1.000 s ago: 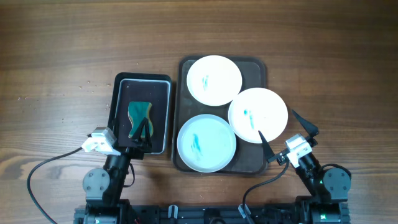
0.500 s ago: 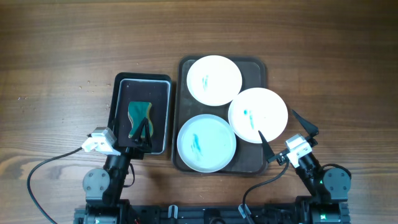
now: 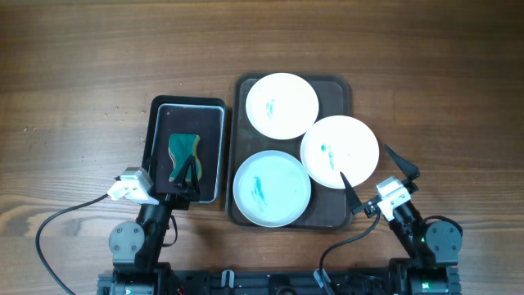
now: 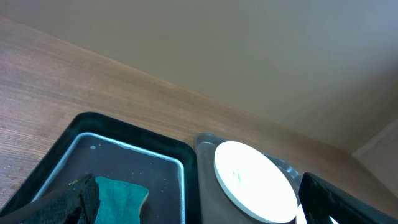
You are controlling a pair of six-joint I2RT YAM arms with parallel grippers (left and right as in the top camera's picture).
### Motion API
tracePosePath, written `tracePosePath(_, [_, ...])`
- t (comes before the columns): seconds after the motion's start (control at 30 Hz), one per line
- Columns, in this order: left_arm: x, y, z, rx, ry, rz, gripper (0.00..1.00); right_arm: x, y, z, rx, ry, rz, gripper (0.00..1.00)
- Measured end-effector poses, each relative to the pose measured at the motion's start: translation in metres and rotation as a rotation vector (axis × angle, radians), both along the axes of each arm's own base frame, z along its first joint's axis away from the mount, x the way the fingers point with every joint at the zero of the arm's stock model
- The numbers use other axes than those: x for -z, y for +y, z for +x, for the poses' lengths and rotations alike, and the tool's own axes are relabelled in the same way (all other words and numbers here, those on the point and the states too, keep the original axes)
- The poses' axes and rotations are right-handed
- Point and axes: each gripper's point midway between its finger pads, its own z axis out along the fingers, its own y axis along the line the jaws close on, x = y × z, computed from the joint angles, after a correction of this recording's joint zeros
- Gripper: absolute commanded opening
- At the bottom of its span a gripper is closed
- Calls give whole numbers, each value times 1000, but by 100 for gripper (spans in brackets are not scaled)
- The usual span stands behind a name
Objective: Clean dirty plates on tray and stack at the side
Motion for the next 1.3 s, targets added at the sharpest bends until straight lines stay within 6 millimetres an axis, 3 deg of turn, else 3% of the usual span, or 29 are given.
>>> tracePosePath(0.43, [0, 0, 0, 1, 0, 0, 100, -1, 0, 0, 0, -19, -26, 100])
tracePosePath(0.63, [-1, -1, 0, 4, -4, 0, 100, -7, 1, -1, -3, -112, -143, 100])
tracePosePath(0.7, [-7, -3, 0, 18, -30, -1, 100, -18, 6, -4, -26, -178, -167, 100])
tracePosePath(0.8, [-17, -9, -1, 51, -70, -3, 100, -34, 12, -11, -69, -218, -99, 100])
tracePosePath(0.9, [-21, -12, -3, 72, -73, -4, 100, -35, 14, -12, -99, -133, 44, 100])
tracePosePath(1.0, [-38, -14, -5, 84, -66, -5, 100, -38, 15, -13, -123, -39, 190, 100])
tracePosePath(1.1, [-65, -15, -3, 91, 12, -6, 100, -58, 17, -16, -151, 20, 295, 100])
tracePosePath(1.13, [-84, -17, 4, 99, 72, -8, 100, -81, 18, -19, -164, 30, 335, 100])
tracePosePath(1.3, [-102, -22, 26, 126, 375, -17, 100, -132, 25, -13, -186, 249, 378, 100])
